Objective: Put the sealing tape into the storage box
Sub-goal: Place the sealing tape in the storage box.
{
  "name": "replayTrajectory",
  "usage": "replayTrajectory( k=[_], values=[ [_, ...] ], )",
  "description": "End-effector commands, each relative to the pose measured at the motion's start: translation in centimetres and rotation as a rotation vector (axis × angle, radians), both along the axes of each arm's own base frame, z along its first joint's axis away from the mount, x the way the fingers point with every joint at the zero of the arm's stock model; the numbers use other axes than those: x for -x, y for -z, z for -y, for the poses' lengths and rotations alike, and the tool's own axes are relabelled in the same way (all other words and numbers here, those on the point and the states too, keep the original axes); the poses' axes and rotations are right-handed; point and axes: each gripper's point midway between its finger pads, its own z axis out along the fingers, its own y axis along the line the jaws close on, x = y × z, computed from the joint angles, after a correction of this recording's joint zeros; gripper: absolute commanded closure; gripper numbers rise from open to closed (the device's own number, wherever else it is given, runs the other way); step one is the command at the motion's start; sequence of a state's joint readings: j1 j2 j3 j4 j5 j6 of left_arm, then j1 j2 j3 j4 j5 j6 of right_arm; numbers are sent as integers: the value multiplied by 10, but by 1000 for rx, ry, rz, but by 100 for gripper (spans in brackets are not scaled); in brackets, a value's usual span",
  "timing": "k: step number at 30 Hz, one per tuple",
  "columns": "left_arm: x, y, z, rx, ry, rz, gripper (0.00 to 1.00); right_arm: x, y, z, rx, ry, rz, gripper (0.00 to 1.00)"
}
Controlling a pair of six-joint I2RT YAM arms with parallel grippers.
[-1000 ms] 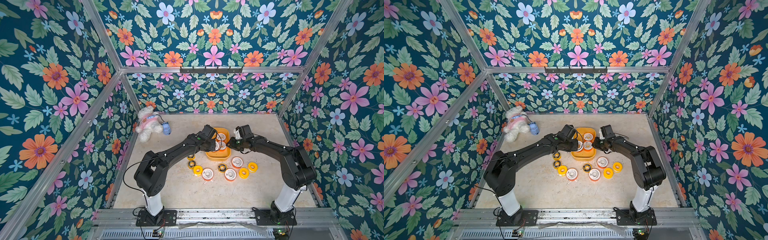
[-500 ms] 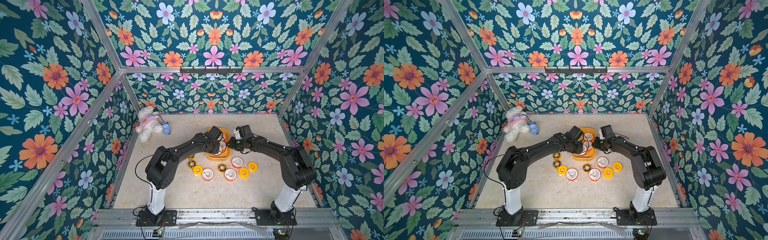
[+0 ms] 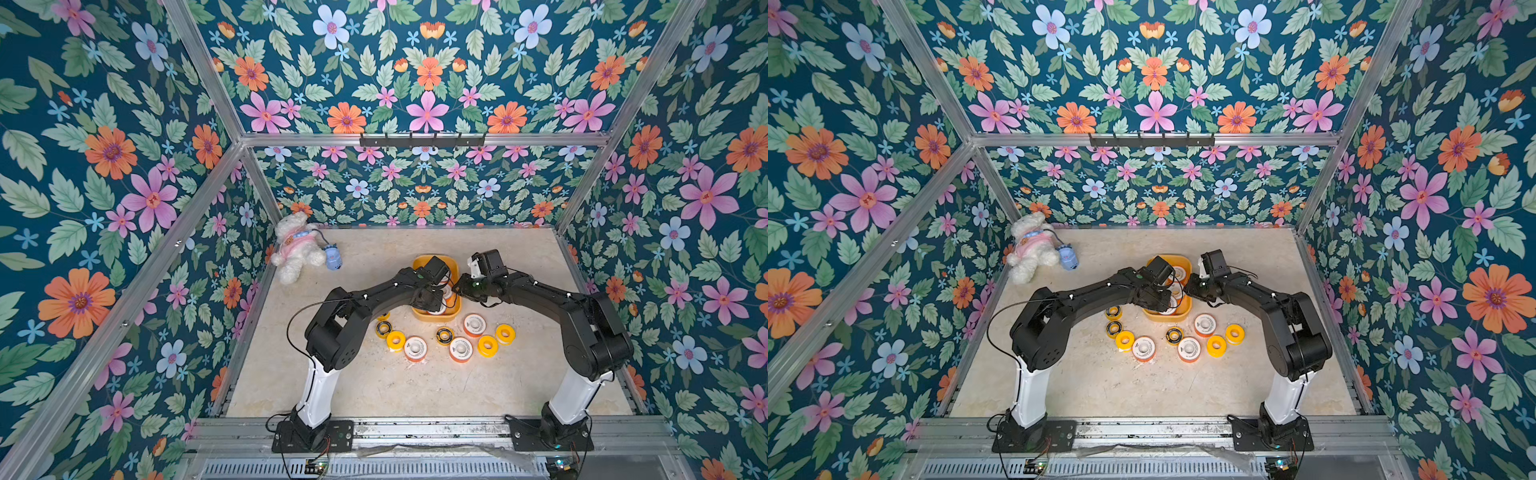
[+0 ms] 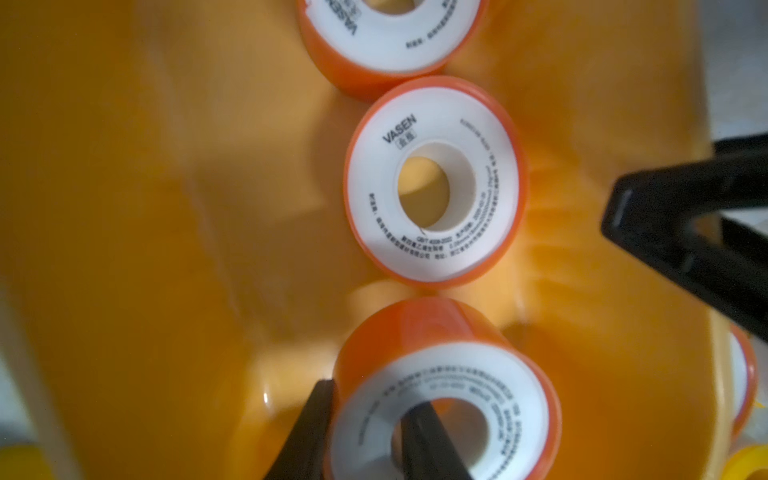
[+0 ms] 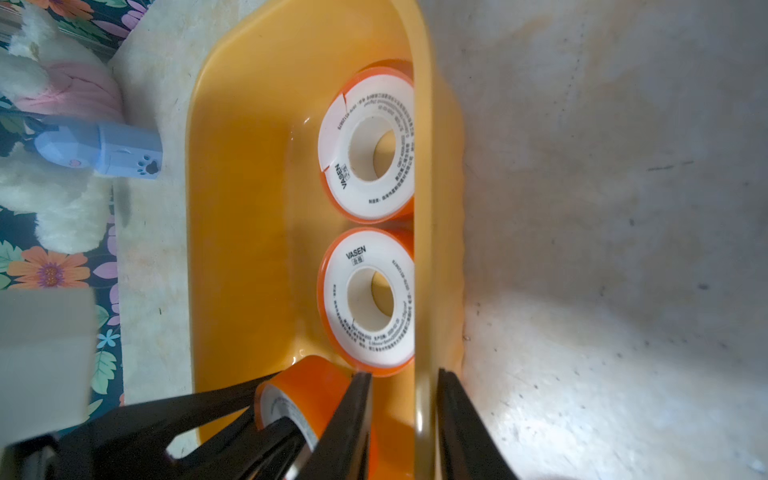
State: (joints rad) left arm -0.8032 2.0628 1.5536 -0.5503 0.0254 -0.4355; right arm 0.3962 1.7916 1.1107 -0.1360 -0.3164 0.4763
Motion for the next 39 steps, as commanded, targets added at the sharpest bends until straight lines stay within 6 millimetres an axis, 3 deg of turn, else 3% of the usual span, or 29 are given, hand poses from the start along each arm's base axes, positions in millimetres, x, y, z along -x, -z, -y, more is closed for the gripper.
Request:
replayTrajectory(
  k=[1,11,19,27,34,39],
  values=[
    [5,3,5,3,36,-21,70,0,0,-3,-6,-13,-3,68],
    [13,16,17,24,70,-69,68,0,3,-3,-10,-14,-9,68],
    [14,17,27,72,80,-77,59,2,3,-4,-14,-15,-13,67],
    [14,18,34,111,76,-85,57,3,4,-3,-13,-13,-13,67],
    [11,6,35,143,58,-57,52,1,-3,0,-7,5,11,66],
    [7,-15,33,167,50,-6,47,-2,-17,6,6,26,54,62]
  ],
)
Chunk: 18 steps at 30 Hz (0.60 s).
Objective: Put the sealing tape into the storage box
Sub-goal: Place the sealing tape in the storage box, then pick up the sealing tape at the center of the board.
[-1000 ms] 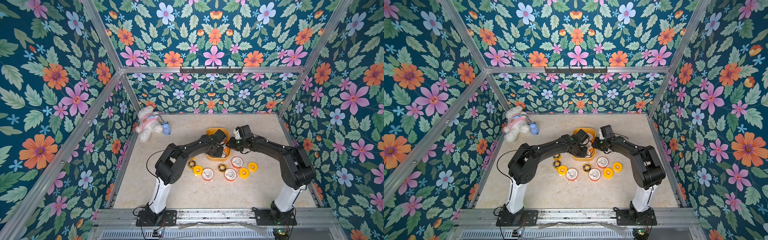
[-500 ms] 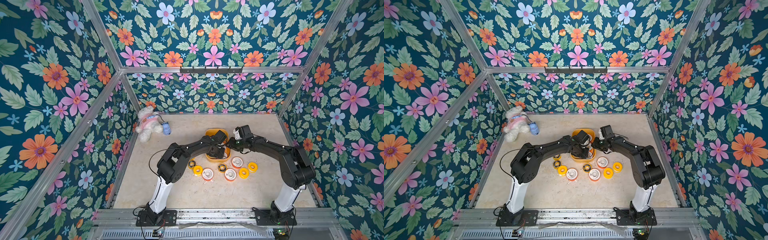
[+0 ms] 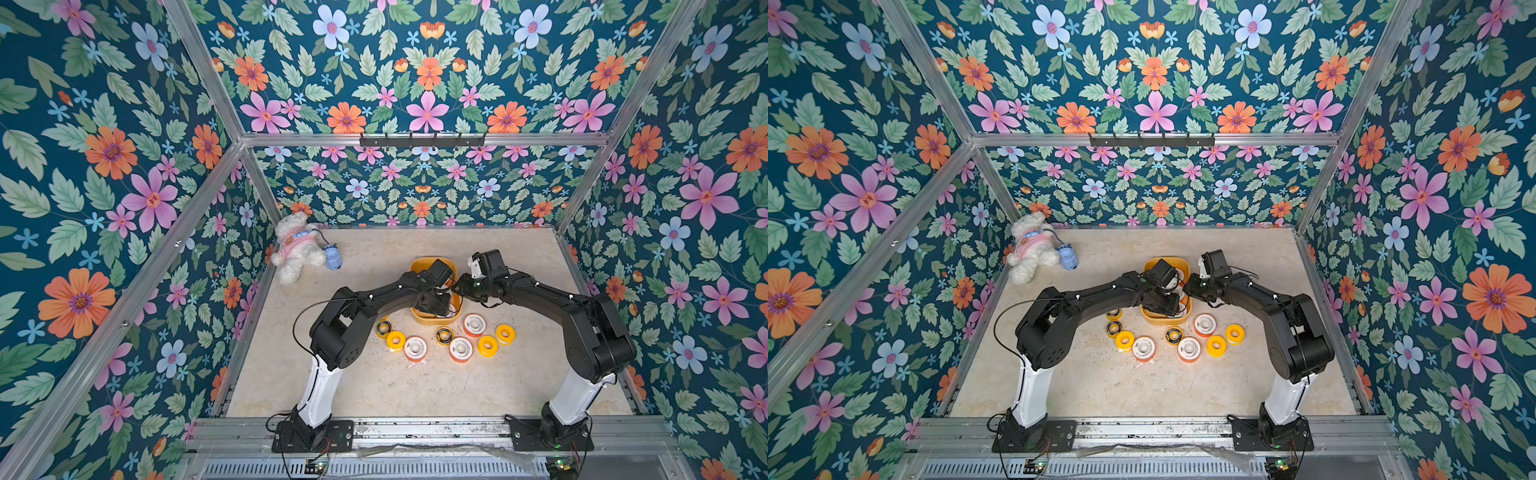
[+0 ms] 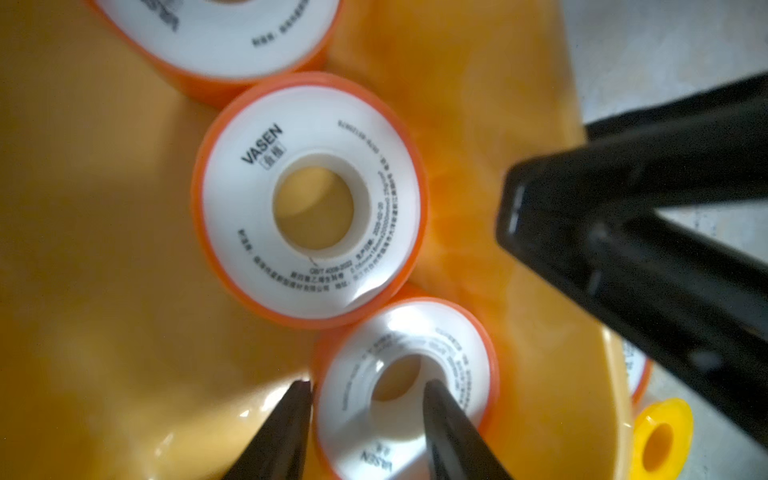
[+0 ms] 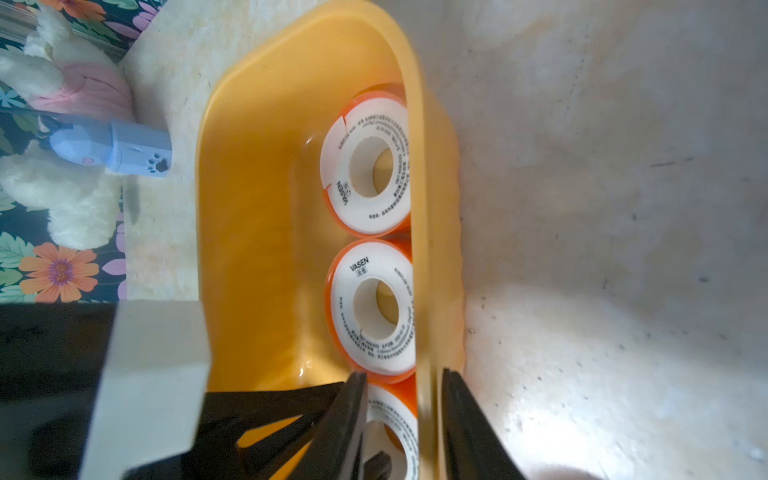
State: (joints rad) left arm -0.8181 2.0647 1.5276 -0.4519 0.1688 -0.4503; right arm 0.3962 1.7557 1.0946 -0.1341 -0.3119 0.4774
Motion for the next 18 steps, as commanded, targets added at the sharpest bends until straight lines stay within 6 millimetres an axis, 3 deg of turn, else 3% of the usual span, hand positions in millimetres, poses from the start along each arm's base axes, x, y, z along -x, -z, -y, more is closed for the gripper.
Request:
replayTrajectory(
  k=[1,6,8,18],
  values=[
    [-7,-20,0,32,-23,59,46,-5,-11,6,16,30,43,60],
    [-13,-55,-11,60,-58,159,39,-5,-24,19,56,73,94,55],
    [-14,-69,-19,59,-79,204,38,-5,-39,25,63,94,137,55],
    [-28,-127,-89,50,-281,405,37,15,-43,49,158,122,146,54]
  ],
)
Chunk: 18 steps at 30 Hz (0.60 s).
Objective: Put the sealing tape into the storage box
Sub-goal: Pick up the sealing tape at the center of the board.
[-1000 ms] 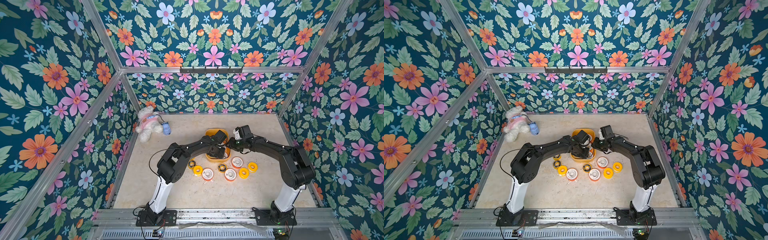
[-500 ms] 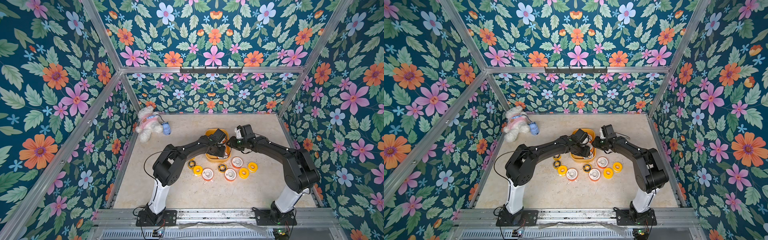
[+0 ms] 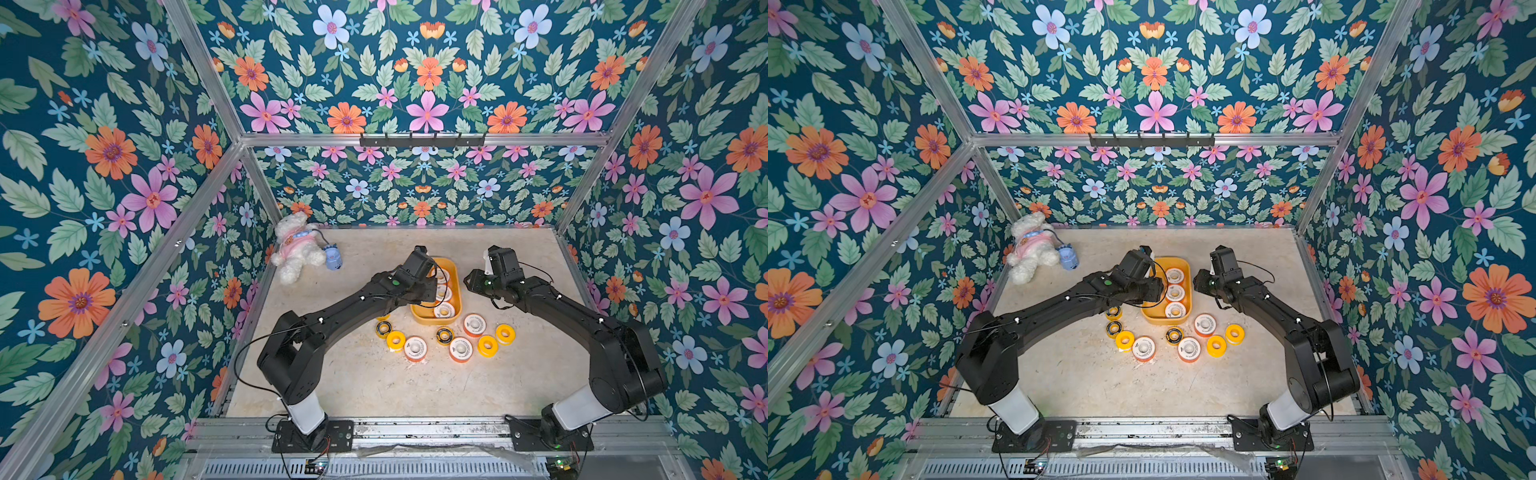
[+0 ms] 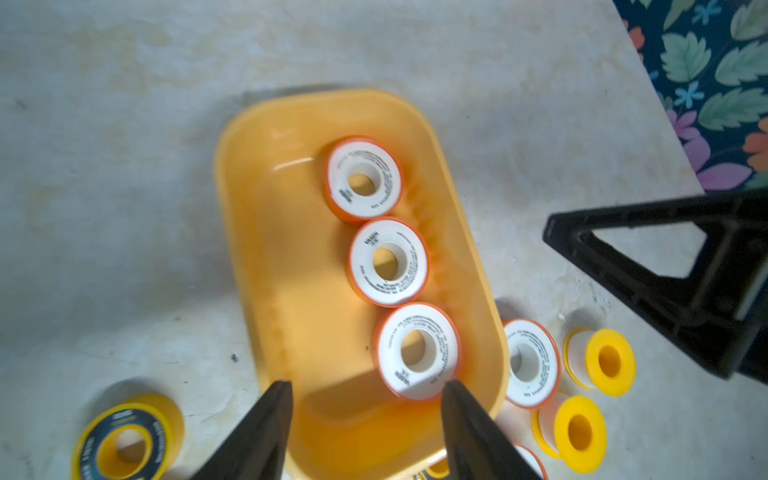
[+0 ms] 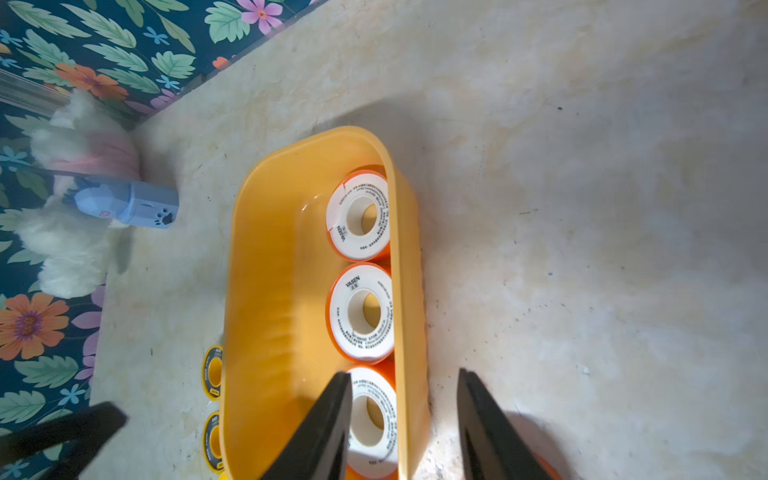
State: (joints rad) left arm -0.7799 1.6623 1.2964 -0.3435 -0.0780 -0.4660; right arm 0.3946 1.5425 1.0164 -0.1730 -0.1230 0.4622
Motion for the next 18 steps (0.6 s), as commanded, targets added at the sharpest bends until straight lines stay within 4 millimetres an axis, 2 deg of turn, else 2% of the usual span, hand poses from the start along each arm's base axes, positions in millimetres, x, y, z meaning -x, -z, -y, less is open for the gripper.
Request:
replayTrajectory(
  k=[1,4,12,15,18],
  values=[
    [-11,-16,-26,-8,-106,78,37,9,4,13,62,13,-6,54],
    [-11,-21,-48,-10,-161,98,36,20,8,19,78,16,-21,54],
    [-6,-17,-95,-14,-256,92,36,59,24,29,124,-17,-70,53],
    [-2,-14,-107,-20,-277,88,36,73,23,13,130,-93,-56,53],
    [2,-11,-116,-18,-295,84,36,86,20,-12,124,-190,-23,51]
  ],
)
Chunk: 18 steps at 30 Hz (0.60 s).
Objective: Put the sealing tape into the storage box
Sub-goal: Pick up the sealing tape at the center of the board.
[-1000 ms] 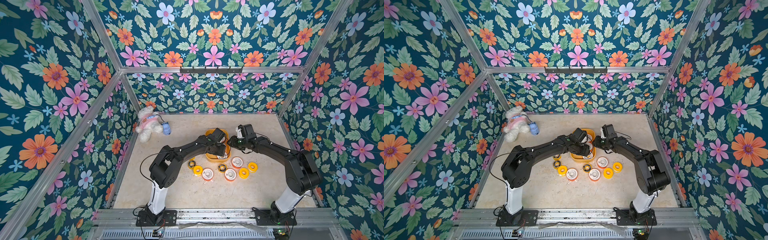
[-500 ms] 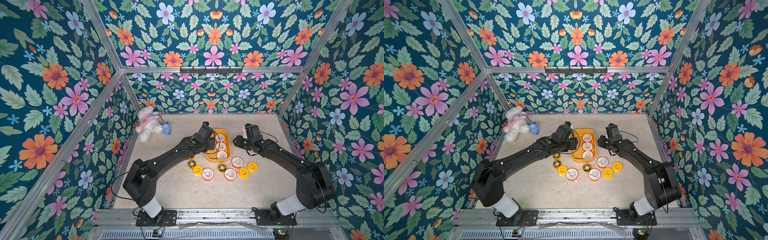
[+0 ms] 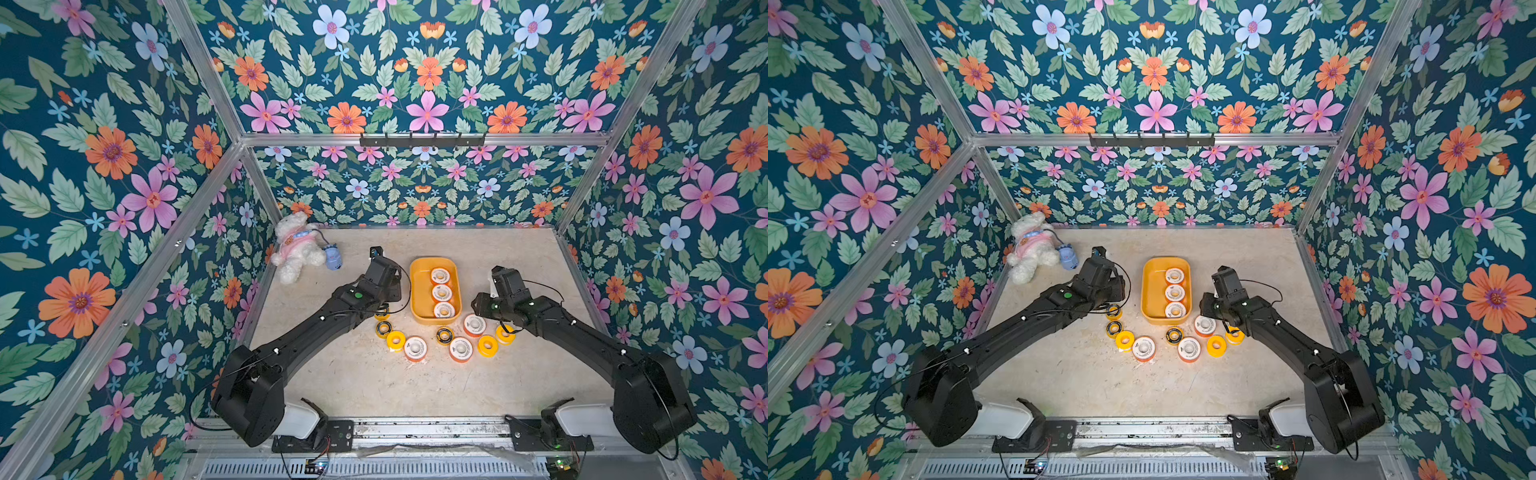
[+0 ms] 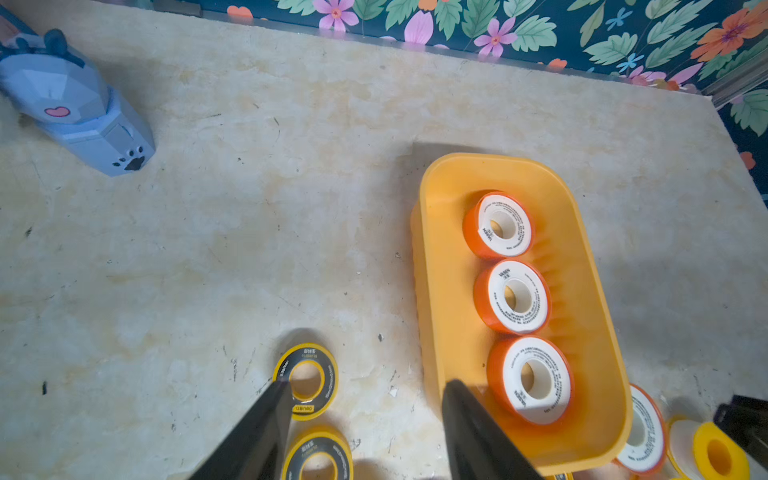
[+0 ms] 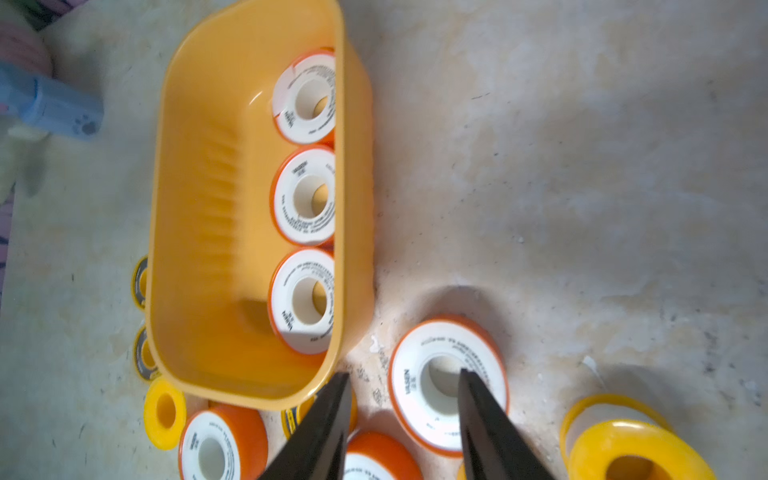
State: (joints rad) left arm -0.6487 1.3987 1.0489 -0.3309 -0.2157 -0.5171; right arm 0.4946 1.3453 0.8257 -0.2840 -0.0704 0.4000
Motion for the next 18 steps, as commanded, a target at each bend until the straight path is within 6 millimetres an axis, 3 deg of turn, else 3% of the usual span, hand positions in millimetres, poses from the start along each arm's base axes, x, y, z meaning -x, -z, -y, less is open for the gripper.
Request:
replayTrajectory(
  k=[1,9,18],
  values=[
    [1,0,-11,3,-36,11,36,13,-3,-25,-4,-110,37,51],
    [8,2,-22,7,-58,13,36,40,-2,-72,-32,-258,99,45],
    [11,3,-27,6,-70,9,35,55,22,-81,32,-275,76,31]
  ],
)
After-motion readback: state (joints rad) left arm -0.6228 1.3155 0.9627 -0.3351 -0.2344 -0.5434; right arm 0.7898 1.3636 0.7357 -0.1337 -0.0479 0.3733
